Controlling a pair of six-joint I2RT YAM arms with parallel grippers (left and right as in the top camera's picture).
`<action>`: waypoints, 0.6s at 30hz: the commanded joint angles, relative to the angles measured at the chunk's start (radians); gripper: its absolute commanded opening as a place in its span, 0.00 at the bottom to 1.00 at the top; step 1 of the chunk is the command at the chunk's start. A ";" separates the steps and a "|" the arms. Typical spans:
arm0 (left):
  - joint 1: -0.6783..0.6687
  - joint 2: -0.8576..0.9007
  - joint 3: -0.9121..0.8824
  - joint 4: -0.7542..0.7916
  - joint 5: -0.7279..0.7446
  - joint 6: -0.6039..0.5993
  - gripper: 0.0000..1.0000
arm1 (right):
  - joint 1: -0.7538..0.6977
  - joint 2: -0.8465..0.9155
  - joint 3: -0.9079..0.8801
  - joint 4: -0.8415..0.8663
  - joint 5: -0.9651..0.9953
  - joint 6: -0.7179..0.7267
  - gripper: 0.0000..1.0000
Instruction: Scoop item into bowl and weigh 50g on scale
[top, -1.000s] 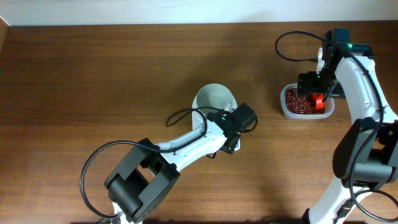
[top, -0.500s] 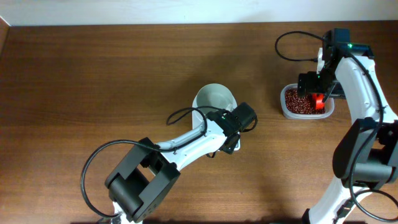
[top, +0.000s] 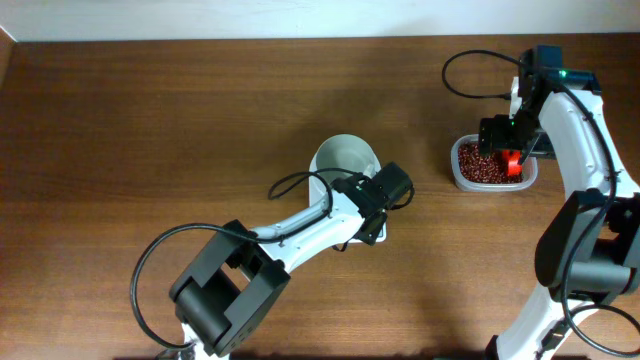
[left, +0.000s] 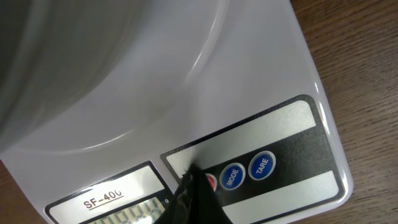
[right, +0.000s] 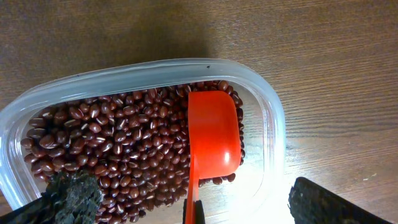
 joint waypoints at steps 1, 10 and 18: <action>0.008 0.052 0.003 0.005 0.023 0.015 0.00 | 0.003 0.009 -0.007 0.000 0.012 0.000 0.99; 0.008 0.068 0.018 0.000 0.037 0.038 0.00 | 0.003 0.009 -0.007 0.000 0.012 0.000 0.99; 0.002 -0.119 0.117 -0.110 0.031 0.053 0.00 | 0.003 0.009 -0.007 0.000 0.012 0.000 0.99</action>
